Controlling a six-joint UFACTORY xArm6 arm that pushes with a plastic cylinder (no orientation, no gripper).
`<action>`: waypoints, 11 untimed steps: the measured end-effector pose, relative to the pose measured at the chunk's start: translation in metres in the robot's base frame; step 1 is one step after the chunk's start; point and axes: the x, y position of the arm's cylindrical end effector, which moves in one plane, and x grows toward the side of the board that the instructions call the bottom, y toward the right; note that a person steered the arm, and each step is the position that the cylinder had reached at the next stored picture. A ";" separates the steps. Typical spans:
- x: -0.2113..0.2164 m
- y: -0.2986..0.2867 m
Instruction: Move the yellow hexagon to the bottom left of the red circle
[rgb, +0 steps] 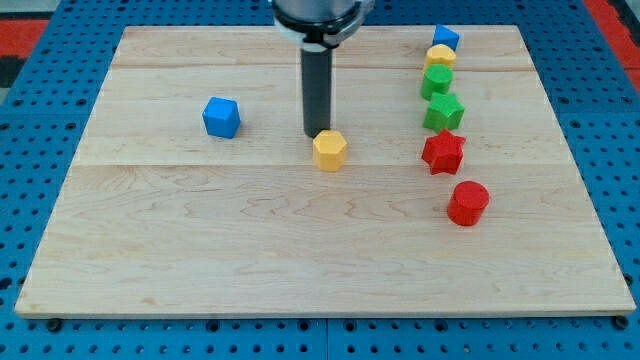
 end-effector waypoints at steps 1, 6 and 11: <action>0.033 0.009; 0.047 0.049; 0.078 0.073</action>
